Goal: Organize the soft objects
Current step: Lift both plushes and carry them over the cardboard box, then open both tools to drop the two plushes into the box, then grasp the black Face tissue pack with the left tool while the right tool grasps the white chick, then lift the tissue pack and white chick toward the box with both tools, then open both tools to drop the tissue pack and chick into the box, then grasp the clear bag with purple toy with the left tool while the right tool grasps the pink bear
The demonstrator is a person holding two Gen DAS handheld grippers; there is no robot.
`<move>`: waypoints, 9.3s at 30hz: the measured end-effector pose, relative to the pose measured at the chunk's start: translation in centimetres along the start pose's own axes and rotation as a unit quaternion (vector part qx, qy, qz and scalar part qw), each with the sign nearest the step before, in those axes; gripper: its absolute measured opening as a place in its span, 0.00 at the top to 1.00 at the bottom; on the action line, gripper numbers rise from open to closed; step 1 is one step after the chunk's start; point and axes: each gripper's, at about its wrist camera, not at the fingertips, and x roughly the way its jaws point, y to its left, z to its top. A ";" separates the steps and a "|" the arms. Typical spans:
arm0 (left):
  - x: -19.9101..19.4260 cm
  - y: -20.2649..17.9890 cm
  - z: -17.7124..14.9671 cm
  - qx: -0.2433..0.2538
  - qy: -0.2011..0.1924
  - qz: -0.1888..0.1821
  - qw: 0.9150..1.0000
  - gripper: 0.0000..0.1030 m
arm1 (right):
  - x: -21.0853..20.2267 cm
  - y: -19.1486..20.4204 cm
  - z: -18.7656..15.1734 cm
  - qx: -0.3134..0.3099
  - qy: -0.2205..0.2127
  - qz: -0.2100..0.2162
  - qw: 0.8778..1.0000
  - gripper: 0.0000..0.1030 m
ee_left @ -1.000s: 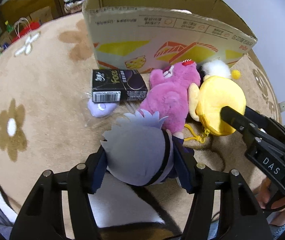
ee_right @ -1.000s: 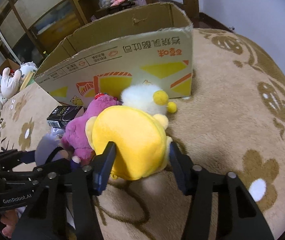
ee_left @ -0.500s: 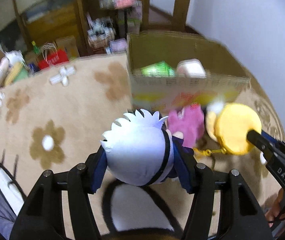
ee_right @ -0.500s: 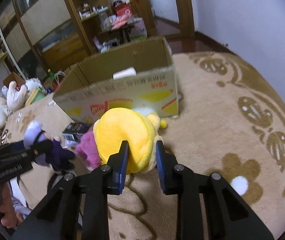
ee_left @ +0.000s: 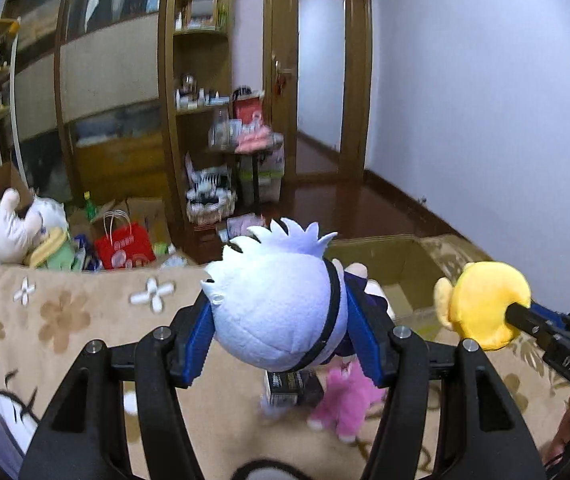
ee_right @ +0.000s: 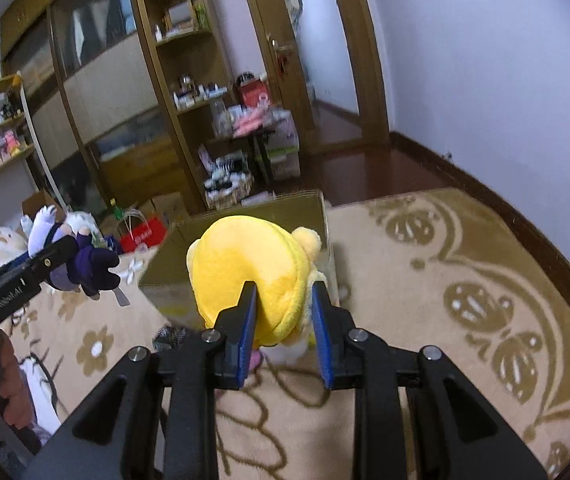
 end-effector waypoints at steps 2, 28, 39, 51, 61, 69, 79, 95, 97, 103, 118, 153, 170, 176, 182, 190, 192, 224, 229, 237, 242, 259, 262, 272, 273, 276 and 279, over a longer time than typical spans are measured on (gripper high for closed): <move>0.4 -0.2 0.7 0.004 -0.011 0.002 1.000 0.42 | -0.2 -0.3 1.0 0.001 -0.014 0.000 1.000 0.73; 10.6 -1.9 2.1 0.033 0.020 -0.030 0.999 0.41 | 6.9 0.5 4.6 -0.053 -0.036 -0.001 0.998 0.71; 14.2 -2.6 -0.7 0.047 0.076 -0.037 0.995 0.37 | 10.8 0.3 2.6 -0.052 0.009 0.000 0.999 0.68; 14.4 -2.2 -1.6 0.046 0.103 -0.015 0.993 0.19 | 11.0 0.0 1.8 -0.050 0.030 0.009 0.998 0.63; 12.3 -2.0 -1.9 0.061 0.116 0.003 0.991 0.06 | 9.0 -0.1 1.2 -0.047 0.031 0.017 0.998 0.32; 10.4 -0.9 -2.5 0.051 0.163 0.014 0.985 0.02 | 8.2 0.4 -0.2 -0.050 0.048 0.019 0.997 0.12; 12.0 -0.5 -4.8 0.050 0.243 0.014 0.969 0.02 | 8.7 0.7 -2.1 -0.049 0.087 0.023 0.995 0.02; 17.2 -1.1 -8.6 0.044 0.316 0.003 0.948 0.02 | 12.4 -0.8 -3.7 -0.028 0.136 0.001 0.990 0.02; 17.6 -1.3 -9.0 0.044 0.322 -0.002 0.946 0.02 | 12.9 -1.1 -3.8 -0.021 0.143 0.001 0.989 0.02; 18.4 -1.6 -9.5 0.042 0.329 -0.003 0.944 0.02 | 14.3 -1.6 -4.1 -0.012 0.163 -0.006 0.987 0.02; 19.9 -1.5 -10.3 0.030 0.339 -0.006 0.940 0.03 | 16.9 -2.0 -4.9 0.007 0.207 -0.003 0.978 0.08; 18.6 1.2 -10.2 -0.018 0.331 -0.019 0.943 0.35 | 15.3 -0.9 -5.6 -0.007 0.199 0.003 0.980 0.86; 12.6 2.3 -6.4 -0.038 0.233 -0.021 0.971 0.35 | 9.2 -0.6 -3.9 -0.002 0.130 0.014 0.991 0.89; 9.8 1.8 -4.9 -0.040 0.191 -0.026 0.981 0.35 | 6.3 0.2 -2.3 -0.012 0.093 0.028 0.995 0.89; 7.9 1.3 -2.6 -0.022 0.125 -0.035 0.991 0.35 | 4.1 1.0 0.2 -0.013 0.049 0.044 0.998 0.89; 7.6 1.2 0.3 -0.016 0.063 -0.049 0.997 0.35 | 3.3 1.5 4.1 -0.014 -0.001 0.058 0.998 0.89; 8.2 1.1 0.9 -0.012 0.052 -0.050 0.997 0.35 | 3.5 1.5 5.1 -0.014 -0.010 0.059 0.998 0.89; 16.6 -0.7 -1.5 -0.006 0.116 -0.057 0.992 0.19 | 13.5 -0.2 3.9 -0.001 0.054 0.054 0.997 0.86; 16.1 0.1 -1.3 -0.013 0.130 -0.054 0.990 0.14 | 13.1 -0.5 3.5 -0.001 0.064 0.052 0.997 0.75; 14.8 1.4 -1.7 -0.011 0.164 -0.019 0.986 0.07 | 11.4 0.2 3.2 0.003 0.061 0.058 0.996 0.34; 13.3 2.4 -1.9 -0.020 0.177 -0.013 0.984 0.07 | 10.7 0.9 2.1 -0.009 0.076 0.057 0.995 0.19; 13.5 3.8 -5.3 -0.056 0.273 -0.012 0.960 0.07 | 11.1 3.9 -3.0 -0.061 0.145 0.054 0.986 0.09; 14.2 3.8 -5.7 -0.053 0.281 -0.008 0.958 0.07 | 11.8 4.2 -3.6 -0.063 0.156 0.054 0.984 0.09; 18.6 4.3 -7.8 -0.062 0.332 -0.004 0.941 0.07 | 14.7 5.6 -5.5 -0.076 0.192 0.059 0.977 0.09; 19.0 4.3 -8.0 -0.061 0.338 -0.003 0.939 0.07 | 15.0 5.8 -5.6 -0.077 0.195 0.060 0.976 0.09; 19.9 4.4 -8.8 -0.066 0.355 -0.002 0.933 0.07 | 15.9 6.3 -6.1 -0.083 0.207 0.061 0.973 0.09; 20.7 4.6 -9.6 -0.075 0.375 0.001 0.924 0.07 | 16.7 6.9 -6.8 -0.092 0.220 0.063 0.969 0.09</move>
